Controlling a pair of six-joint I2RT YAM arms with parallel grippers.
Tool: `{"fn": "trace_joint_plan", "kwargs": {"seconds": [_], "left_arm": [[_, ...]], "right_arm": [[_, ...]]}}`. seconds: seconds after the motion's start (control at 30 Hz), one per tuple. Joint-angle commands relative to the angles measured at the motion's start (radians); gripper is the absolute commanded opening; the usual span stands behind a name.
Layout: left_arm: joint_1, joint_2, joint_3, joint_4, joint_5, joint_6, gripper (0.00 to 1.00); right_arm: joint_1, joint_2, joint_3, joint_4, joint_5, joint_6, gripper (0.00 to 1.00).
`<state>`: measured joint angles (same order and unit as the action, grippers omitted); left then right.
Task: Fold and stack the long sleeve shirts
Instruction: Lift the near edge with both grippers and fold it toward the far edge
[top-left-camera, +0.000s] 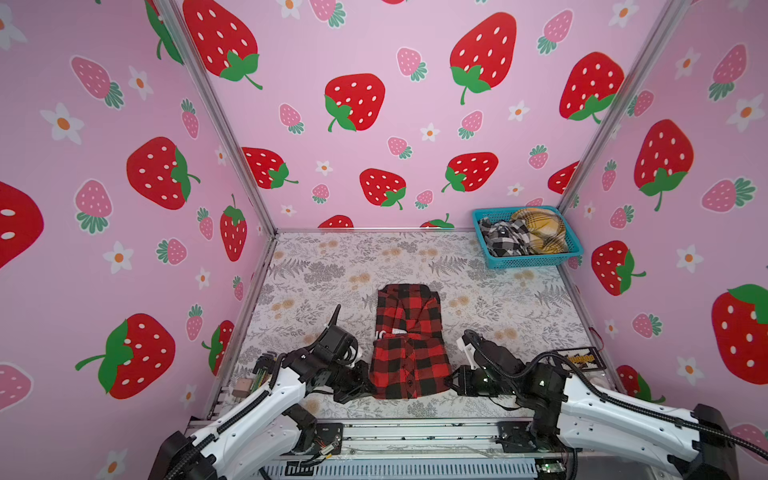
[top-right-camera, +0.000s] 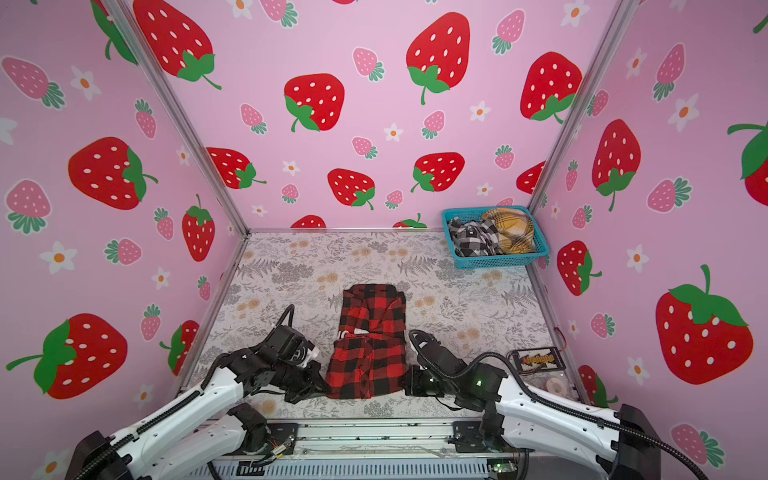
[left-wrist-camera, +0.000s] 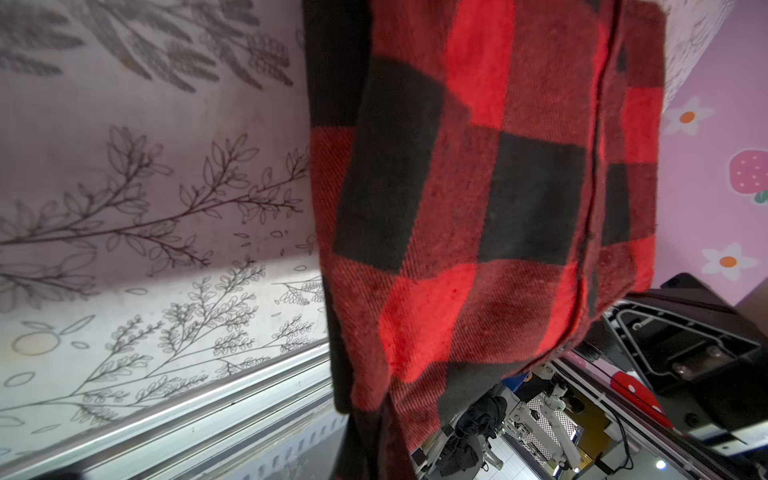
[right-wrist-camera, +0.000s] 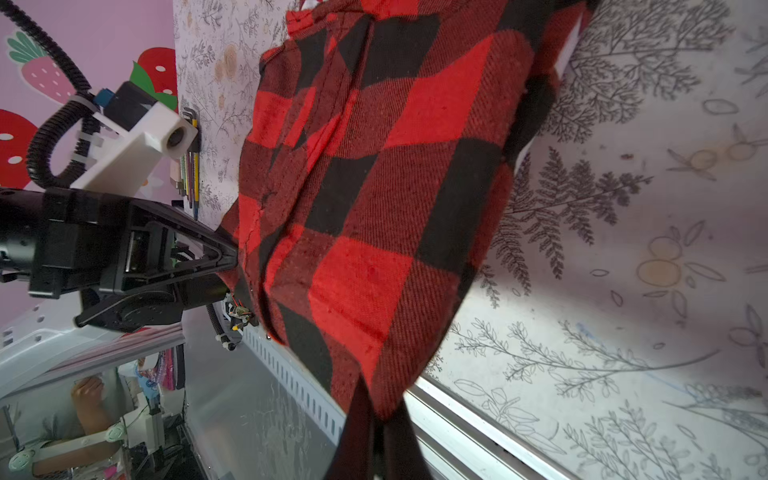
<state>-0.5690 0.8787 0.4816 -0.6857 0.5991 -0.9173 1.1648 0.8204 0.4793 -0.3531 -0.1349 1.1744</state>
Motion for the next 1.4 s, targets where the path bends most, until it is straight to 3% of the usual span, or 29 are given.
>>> {"fn": "trace_joint_plan", "kwargs": {"seconds": [0.0,0.5,0.73,0.9,1.07,1.23,1.37], "left_arm": [[-0.015,-0.033,-0.013,-0.113,-0.064,-0.034,0.00],[-0.053,-0.156,-0.081,-0.148,-0.070,-0.129,0.00],[-0.044,-0.213,0.082,-0.195,-0.152,-0.140,0.00],[-0.009,-0.125,0.231,-0.167,-0.179,-0.123,0.00],[0.050,0.014,0.331,-0.115,-0.206,-0.084,0.00],[0.176,0.172,0.427,-0.071,-0.216,-0.017,0.00],[0.271,0.362,0.558,-0.025,-0.150,0.064,0.00]], "right_arm": [[0.017,-0.006,-0.016,-0.039,0.078,0.046,0.00],[0.146,-0.016,-0.064,-0.021,0.136,0.164,0.00],[0.142,-0.039,0.038,-0.090,0.234,0.139,0.00],[0.053,0.008,0.145,-0.102,0.226,0.044,0.00],[-0.106,0.083,0.239,-0.065,0.145,-0.095,0.00],[-0.297,0.298,0.411,-0.025,0.014,-0.272,0.01],[-0.410,0.485,0.589,-0.041,-0.050,-0.374,0.00]]}}
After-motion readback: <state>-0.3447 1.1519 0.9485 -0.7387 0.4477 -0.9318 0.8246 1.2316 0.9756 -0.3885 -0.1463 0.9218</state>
